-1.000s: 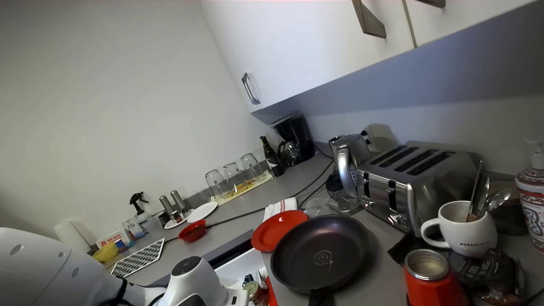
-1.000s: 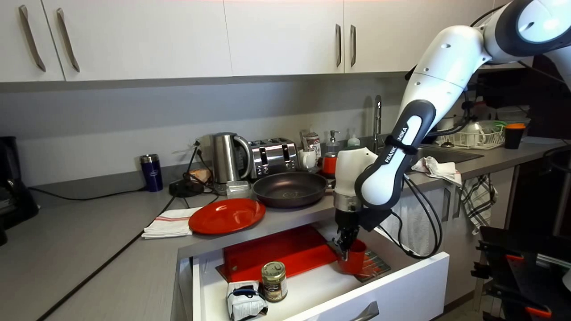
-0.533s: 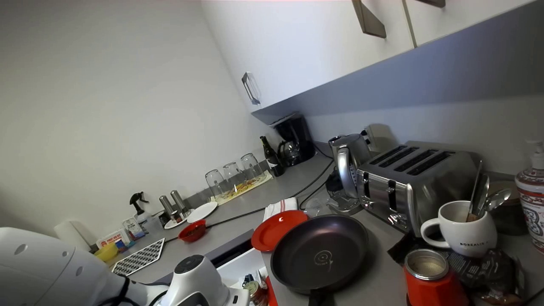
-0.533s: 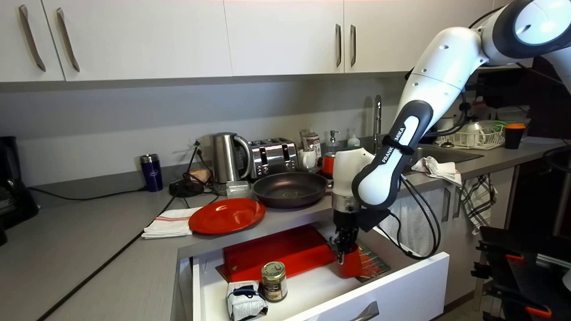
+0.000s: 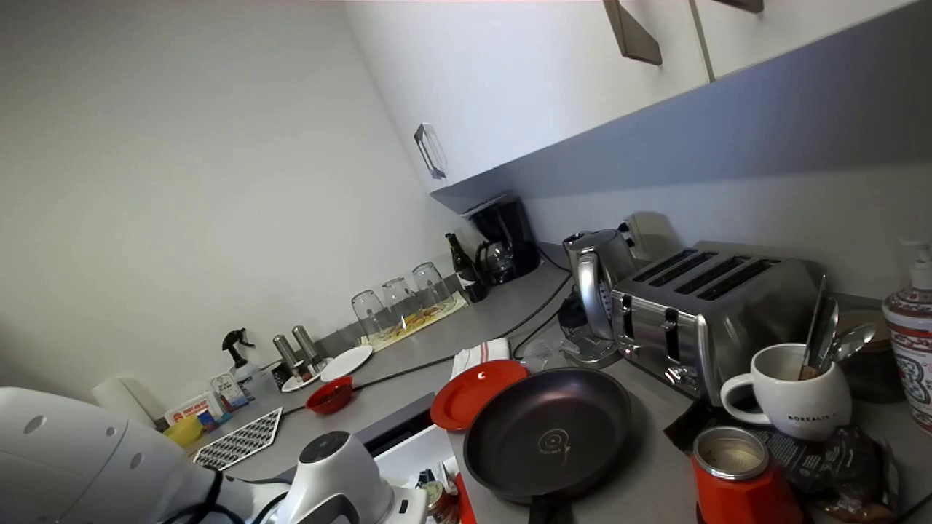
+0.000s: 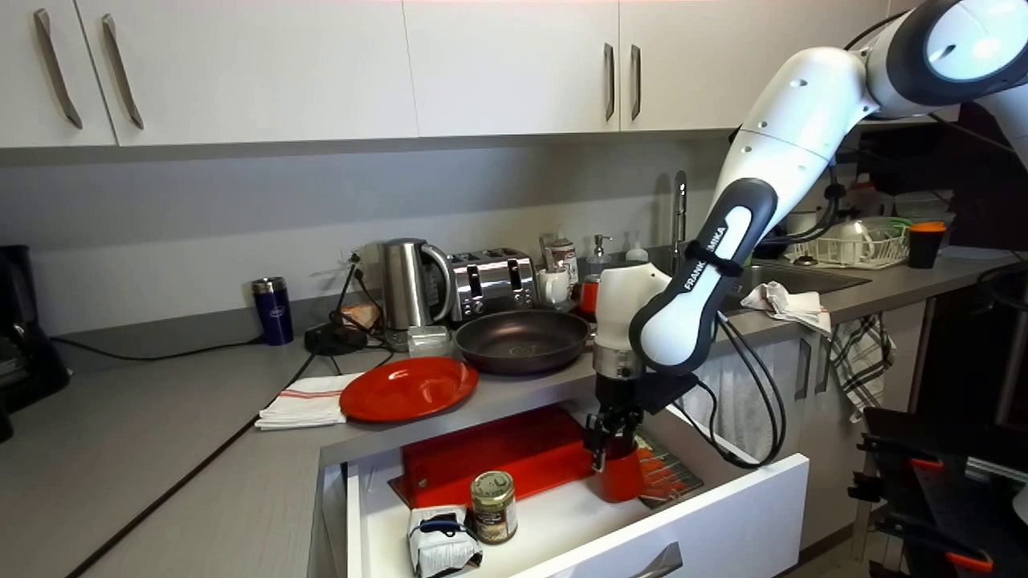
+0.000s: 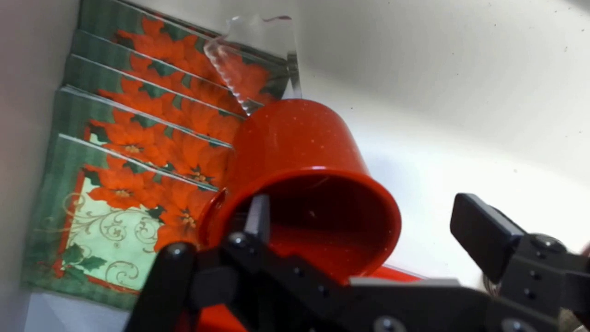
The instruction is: Pick up the red cup and put it in the drawer
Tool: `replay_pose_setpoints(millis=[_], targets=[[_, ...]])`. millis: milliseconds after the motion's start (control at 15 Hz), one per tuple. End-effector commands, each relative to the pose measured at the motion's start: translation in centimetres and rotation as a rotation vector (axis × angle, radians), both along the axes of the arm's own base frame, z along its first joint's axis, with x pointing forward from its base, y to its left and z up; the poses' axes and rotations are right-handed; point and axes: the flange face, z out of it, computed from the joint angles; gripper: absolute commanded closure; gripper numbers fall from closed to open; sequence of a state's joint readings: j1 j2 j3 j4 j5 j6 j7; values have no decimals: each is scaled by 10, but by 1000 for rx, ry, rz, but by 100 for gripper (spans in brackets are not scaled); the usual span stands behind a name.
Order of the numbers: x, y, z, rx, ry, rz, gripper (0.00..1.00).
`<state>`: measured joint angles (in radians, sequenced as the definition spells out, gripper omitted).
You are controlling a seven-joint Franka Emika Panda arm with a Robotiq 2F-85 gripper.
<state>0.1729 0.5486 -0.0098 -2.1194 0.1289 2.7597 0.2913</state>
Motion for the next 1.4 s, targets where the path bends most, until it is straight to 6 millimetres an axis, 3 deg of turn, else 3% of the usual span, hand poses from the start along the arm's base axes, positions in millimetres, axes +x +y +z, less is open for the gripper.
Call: replay_pose_setpoints(millis=[0, 733, 1333], targets=[[3, 5, 7, 16, -12, -13, 0], [-3, 37, 82, 61, -192, 50, 0], [-43, 109, 135, 93, -274, 309, 0]])
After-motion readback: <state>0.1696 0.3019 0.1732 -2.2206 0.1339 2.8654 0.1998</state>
